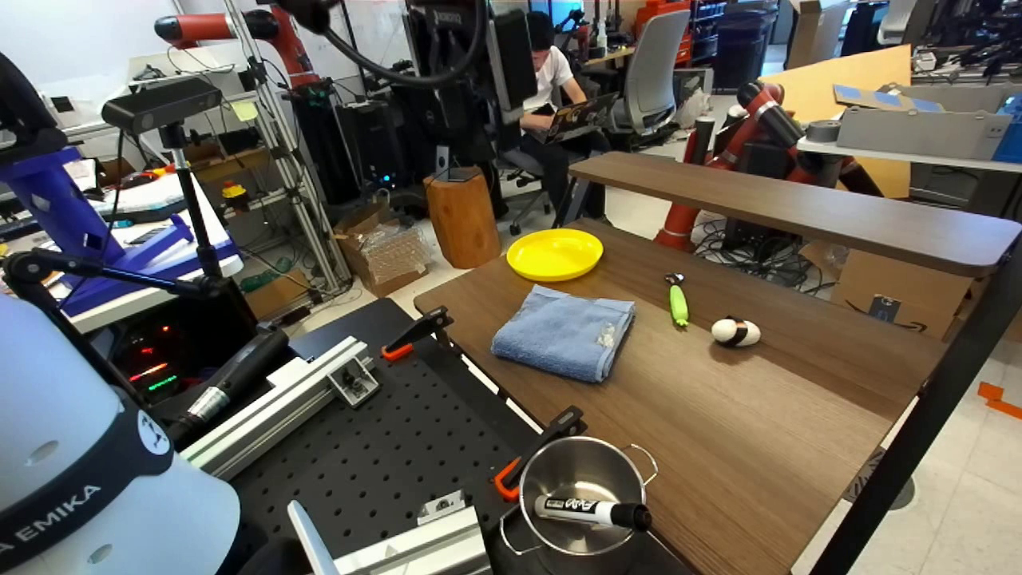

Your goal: Move the blue towel to the right

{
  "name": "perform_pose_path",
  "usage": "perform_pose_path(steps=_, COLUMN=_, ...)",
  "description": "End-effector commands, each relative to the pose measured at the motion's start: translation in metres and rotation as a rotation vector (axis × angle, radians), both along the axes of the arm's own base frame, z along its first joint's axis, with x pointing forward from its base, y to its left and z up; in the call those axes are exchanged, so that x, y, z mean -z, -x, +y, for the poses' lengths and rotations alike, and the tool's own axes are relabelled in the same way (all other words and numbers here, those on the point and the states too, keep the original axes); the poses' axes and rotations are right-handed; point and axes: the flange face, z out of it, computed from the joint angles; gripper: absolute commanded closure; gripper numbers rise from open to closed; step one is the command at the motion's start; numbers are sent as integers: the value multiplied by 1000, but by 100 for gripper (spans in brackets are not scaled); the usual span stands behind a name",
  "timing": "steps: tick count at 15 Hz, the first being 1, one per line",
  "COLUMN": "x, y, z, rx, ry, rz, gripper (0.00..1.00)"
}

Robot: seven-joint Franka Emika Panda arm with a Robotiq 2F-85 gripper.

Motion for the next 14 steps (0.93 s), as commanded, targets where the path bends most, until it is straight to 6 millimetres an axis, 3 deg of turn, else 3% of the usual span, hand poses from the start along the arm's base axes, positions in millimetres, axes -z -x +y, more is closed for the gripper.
perform_pose_path(steps=1, x=32, y=-26, z=14, rx=-25, ry=25, rz=-24, gripper=0)
perform_pose_path(steps=7, x=99, y=-57, z=30, rx=-51, ry=56, rz=-9, gripper=0)
perform_pose_path(steps=14, x=150, y=-100, z=34, rx=-54, ry=42, rz=69, gripper=0)
